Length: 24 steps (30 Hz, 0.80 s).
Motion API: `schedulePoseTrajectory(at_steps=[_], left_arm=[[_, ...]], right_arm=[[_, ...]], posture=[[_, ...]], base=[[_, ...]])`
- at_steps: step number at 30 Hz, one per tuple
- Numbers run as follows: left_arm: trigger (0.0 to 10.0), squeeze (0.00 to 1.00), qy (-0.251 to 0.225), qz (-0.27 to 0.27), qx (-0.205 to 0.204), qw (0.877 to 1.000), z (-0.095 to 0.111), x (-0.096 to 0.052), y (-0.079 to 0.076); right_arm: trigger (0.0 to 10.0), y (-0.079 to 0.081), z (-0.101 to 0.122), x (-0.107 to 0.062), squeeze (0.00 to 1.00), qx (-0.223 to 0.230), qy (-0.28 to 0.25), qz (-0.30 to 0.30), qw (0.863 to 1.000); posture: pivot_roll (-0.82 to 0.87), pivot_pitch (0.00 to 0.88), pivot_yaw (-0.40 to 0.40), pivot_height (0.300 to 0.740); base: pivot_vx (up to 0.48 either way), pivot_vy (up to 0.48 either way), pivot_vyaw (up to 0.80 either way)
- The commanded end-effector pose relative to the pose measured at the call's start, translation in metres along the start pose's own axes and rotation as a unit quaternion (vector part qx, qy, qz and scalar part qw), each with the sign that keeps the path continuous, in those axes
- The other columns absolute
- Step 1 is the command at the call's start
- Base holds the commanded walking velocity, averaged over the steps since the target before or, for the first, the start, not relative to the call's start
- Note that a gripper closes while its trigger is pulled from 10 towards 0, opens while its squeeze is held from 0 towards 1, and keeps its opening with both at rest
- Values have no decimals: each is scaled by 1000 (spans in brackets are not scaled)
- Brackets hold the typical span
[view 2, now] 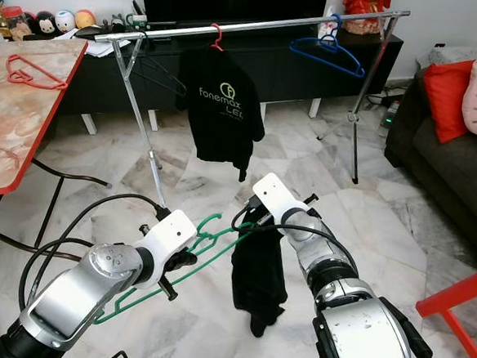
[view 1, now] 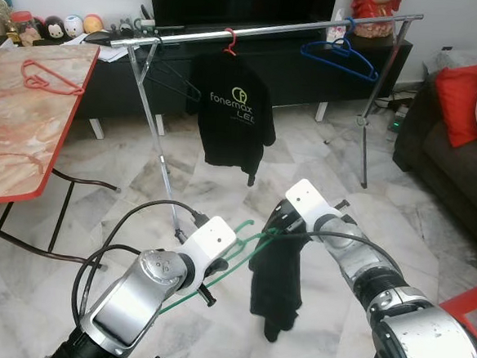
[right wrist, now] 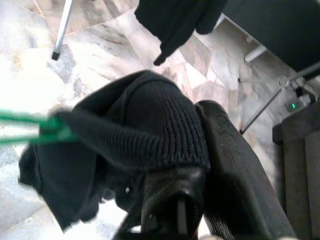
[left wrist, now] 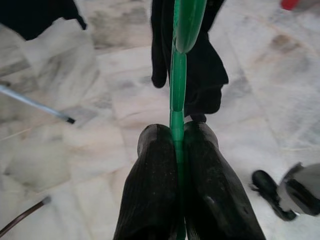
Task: Hang hanger
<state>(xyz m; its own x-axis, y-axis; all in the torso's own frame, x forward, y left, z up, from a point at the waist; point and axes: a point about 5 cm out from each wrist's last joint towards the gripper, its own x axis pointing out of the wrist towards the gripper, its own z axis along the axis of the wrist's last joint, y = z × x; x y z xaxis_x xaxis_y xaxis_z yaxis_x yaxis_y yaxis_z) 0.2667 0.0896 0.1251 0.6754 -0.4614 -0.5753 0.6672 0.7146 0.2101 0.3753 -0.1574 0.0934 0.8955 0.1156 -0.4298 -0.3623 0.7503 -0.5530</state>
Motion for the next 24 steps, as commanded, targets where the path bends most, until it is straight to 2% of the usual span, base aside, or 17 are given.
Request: schedulePoseTrajectory(at_steps=[1,7,10,12,14,18,19,21,24], left_arm=[[10000,0,9,40,1,999,-2,-1,12],[10000,0,-4,14,-14,1000,2,0,4],[10000,0,-2,-18,-8,1000,1,0,-3],[10000,0,-13,-58,-16,998,5,-1,-13],[10000,0,-15,-76,-14,997,6,-1,-18],[10000,0,-12,-48,-17,999,5,3,-13],[10000,0,-11,-26,-33,999,5,6,-9],[10000,0,-11,-17,-39,999,6,7,-7],[10000,0,4,28,-43,999,1,11,2]], right_arm=[[10000,-10,15,1,0,19,-16,-21,999],[10000,-1,19,2,0,16,-22,2,1000],[10000,7,21,2,0,32,-26,19,999],[10000,16,25,3,0,42,-33,34,998],[10000,17,27,3,0,47,-33,35,998],[10000,19,31,4,0,68,-38,38,996],[10000,20,32,4,0,82,-39,40,995],[10000,20,33,4,0,88,-40,40,995],[10000,20,32,4,0,110,-39,37,992]], posture=[[46,0,-4,740],[43,0,-8,740],[43,0,-8,740],[44,0,-10,740],[47,0,-12,740],[44,0,-11,740],[44,0,-11,740],[44,0,-11,740],[43,0,-9,740]], base=[[0,0,0],[0,0,0],[0,0,0],[0,0,0],[0,0,0],[0,0,0],[0,0,0],[0,0,0],[0,0,0]])
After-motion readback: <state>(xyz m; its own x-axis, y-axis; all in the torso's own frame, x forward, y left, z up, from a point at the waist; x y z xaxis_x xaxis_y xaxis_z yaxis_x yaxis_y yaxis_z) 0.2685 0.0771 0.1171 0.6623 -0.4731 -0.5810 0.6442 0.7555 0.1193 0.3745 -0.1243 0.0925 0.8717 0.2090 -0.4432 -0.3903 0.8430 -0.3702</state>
